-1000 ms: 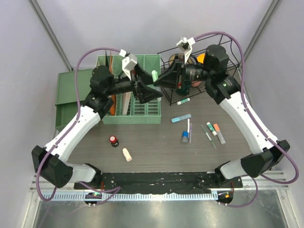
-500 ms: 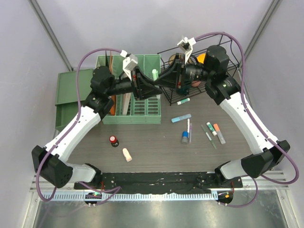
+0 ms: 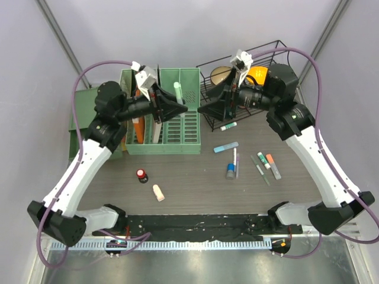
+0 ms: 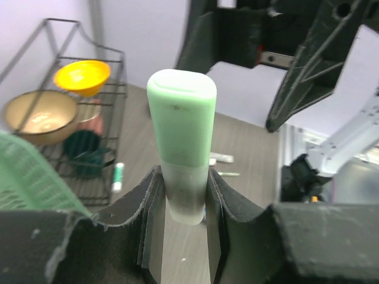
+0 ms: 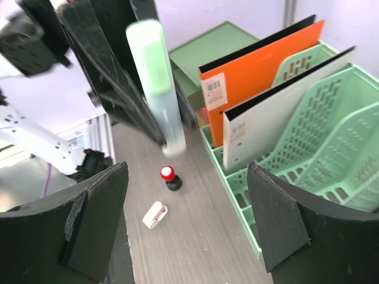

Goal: Organize the desk
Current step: Place the stationery in the drawer.

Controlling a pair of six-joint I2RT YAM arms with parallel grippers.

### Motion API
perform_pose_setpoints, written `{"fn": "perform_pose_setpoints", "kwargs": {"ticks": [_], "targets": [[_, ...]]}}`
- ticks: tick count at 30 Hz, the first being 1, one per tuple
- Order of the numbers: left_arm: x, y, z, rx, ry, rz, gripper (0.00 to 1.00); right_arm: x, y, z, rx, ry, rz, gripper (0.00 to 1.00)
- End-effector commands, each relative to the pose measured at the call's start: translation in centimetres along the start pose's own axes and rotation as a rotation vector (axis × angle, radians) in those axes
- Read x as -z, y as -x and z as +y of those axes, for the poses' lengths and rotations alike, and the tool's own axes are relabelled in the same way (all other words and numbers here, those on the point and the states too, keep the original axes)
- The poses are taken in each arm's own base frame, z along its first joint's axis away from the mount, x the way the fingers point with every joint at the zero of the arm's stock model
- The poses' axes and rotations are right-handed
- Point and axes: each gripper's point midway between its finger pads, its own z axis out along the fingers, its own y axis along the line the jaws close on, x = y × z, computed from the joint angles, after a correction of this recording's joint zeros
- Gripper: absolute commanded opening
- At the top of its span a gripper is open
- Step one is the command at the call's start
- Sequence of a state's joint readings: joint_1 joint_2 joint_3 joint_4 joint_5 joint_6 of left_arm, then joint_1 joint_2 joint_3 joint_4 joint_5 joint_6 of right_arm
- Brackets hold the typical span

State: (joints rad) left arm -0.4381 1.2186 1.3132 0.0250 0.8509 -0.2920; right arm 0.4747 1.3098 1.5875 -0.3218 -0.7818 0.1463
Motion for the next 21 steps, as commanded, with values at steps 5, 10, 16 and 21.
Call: {"fn": "perform_pose_setpoints", "kwargs": {"ticks": [5, 10, 16, 21], "targets": [[9.6, 0.5, 3.5, -0.122, 0.318, 0.171, 0.0, 2.2, -0.6, -1.8, 0.075, -0.152, 0.058, 0.87], [14.9, 0.0, 2.8, -0.179, 0.452, 0.212, 0.0, 2.2, -2.1, -2.2, 0.079, -0.155, 0.093, 0.87], [19.4, -2.4, 4.2, -0.185, 0.67, 0.296, 0.0, 2.2, -3.0, -2.3, 0.075, -0.149, 0.112, 0.87], [22.4, -3.8, 6.1, -0.21, 0.841, 0.331, 0.0, 2.3, -3.9, -2.3, 0.068, -0.143, 0.135, 0.87]]}}
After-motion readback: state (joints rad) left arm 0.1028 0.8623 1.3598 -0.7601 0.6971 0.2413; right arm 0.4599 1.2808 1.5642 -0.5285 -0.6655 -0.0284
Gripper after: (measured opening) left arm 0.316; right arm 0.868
